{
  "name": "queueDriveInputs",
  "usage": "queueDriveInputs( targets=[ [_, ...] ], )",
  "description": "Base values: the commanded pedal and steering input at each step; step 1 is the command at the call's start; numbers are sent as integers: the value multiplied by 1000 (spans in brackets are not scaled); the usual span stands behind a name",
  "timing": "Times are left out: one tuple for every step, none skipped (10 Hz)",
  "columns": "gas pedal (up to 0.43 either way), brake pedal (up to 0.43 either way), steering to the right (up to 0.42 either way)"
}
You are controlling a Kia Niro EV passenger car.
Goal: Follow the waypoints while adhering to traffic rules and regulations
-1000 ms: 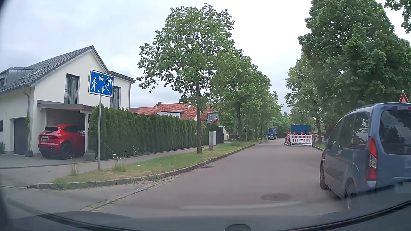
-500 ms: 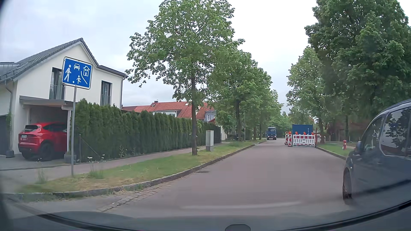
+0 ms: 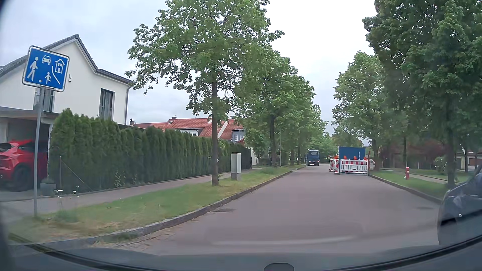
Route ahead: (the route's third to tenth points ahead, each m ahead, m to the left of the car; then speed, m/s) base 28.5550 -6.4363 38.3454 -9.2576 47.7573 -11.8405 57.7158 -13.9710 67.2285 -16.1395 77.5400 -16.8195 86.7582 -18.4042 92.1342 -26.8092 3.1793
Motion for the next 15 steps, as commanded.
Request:
queueDriveInputs(
  targets=[
    [67, 0, 121],
    [67, 0, 128],
    [59, 0, 136],
    [59, 0, 143],
    [59, 0, 147],
    [59, 0, 152],
    [59, 0, 165],
    [59, 0, 179],
    [59, 0, 191],
    [59, 0, 198],
    [59, 0, 205],
    [59, 0, 219],
    [59, 0, 233],
    [59, 0, 245],
    [59, 0, 255]
  ],
)
